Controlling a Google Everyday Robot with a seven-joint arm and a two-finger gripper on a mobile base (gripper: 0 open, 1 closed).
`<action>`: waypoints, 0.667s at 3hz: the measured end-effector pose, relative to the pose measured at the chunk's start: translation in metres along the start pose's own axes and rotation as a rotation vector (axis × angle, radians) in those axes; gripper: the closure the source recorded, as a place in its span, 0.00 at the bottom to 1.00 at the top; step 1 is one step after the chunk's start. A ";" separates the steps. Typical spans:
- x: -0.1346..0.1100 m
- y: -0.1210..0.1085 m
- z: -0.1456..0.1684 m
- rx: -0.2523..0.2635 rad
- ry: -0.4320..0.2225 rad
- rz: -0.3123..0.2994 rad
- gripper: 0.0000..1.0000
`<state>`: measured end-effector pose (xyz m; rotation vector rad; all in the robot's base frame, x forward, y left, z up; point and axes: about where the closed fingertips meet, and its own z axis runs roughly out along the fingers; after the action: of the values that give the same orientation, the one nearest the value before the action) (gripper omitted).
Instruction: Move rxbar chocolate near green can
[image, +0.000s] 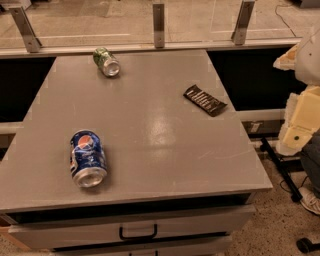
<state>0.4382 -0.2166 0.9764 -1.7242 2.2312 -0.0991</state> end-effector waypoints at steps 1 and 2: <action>0.000 0.000 0.000 0.000 0.000 0.000 0.00; -0.007 -0.008 0.006 0.013 -0.022 -0.007 0.00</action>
Offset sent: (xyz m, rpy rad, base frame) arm 0.0252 0.0102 -0.0108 0.0357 -0.0241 0.0238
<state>0.4488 -0.2117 0.9742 -1.7185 2.2042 -0.0962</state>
